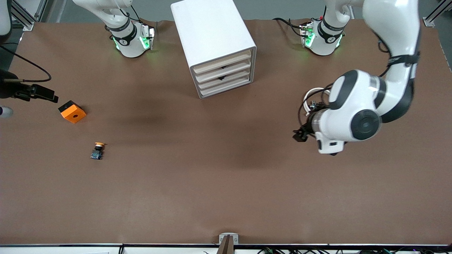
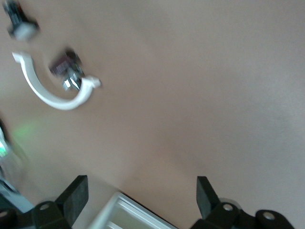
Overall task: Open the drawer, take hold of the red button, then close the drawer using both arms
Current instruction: 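Grasp the drawer handle with the left gripper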
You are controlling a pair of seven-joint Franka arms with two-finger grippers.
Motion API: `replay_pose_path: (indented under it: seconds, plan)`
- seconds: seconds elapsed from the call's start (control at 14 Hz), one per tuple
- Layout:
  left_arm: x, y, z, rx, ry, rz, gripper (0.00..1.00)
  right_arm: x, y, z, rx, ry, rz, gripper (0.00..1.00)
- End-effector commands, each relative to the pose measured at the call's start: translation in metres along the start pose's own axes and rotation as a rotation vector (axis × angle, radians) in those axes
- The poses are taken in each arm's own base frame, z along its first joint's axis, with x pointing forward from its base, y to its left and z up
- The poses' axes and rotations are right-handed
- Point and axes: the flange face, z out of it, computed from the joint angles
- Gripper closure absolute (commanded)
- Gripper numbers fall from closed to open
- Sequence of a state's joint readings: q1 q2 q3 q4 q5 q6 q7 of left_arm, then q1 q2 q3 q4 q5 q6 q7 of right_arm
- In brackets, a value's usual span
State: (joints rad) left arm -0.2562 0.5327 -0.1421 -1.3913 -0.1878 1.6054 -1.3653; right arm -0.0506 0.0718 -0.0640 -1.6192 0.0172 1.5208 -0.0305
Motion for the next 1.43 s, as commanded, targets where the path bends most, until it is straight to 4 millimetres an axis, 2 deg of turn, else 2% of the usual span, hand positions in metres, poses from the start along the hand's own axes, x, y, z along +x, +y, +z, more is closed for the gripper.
replay_pose_path:
  seconds: [0.0,0.14,0.21,0.36,0.43,0.5,0.64,0.71,1.0,1.14,1.29,1.36]
  plan:
    - [-0.018,0.030,0.026,0.000,-0.090,-0.127,0.00,0.024,0.005,0.022,-0.010,-0.047,-0.002,0.00]
    - [-0.043,0.046,0.060,0.034,-0.174,-0.231,0.00,0.026,0.007,0.023,-0.013,-0.046,0.002,0.00]
    - [-0.049,0.051,0.075,0.060,-0.182,-0.323,0.00,0.027,0.007,0.025,-0.012,-0.049,0.002,0.00]
    - [-0.073,0.055,0.095,0.117,-0.200,-0.528,0.00,0.027,0.006,0.025,-0.011,-0.049,0.002,0.00]
    - [-0.076,0.054,0.108,0.165,-0.219,-0.614,0.00,0.027,0.007,0.025,-0.007,-0.049,0.003,0.00]
    - [-0.084,0.051,0.127,0.213,-0.226,-0.636,0.00,0.027,0.007,0.025,-0.006,-0.049,0.003,0.00]
    - [-0.118,0.041,0.160,0.310,-0.195,-0.620,0.00,0.027,0.006,0.025,-0.003,-0.049,0.004,0.00]
    - [-0.125,0.040,0.173,0.338,-0.186,-0.636,0.00,0.027,0.006,0.025,-0.003,-0.050,0.007,0.00]
    - [-0.141,0.042,0.182,0.415,-0.372,-0.686,0.00,0.027,0.006,0.025,0.000,-0.050,0.007,0.00]
    - [-0.158,0.044,0.202,0.476,-0.401,-0.748,0.00,0.026,0.005,0.025,0.000,-0.052,0.007,0.00]
    - [-0.166,0.043,0.214,0.519,-0.390,-0.800,0.00,0.027,0.006,0.025,0.000,-0.050,0.009,0.00]
    - [-0.180,0.038,0.226,0.556,-0.372,-0.783,0.03,0.027,0.006,0.025,0.002,-0.049,0.010,0.00]
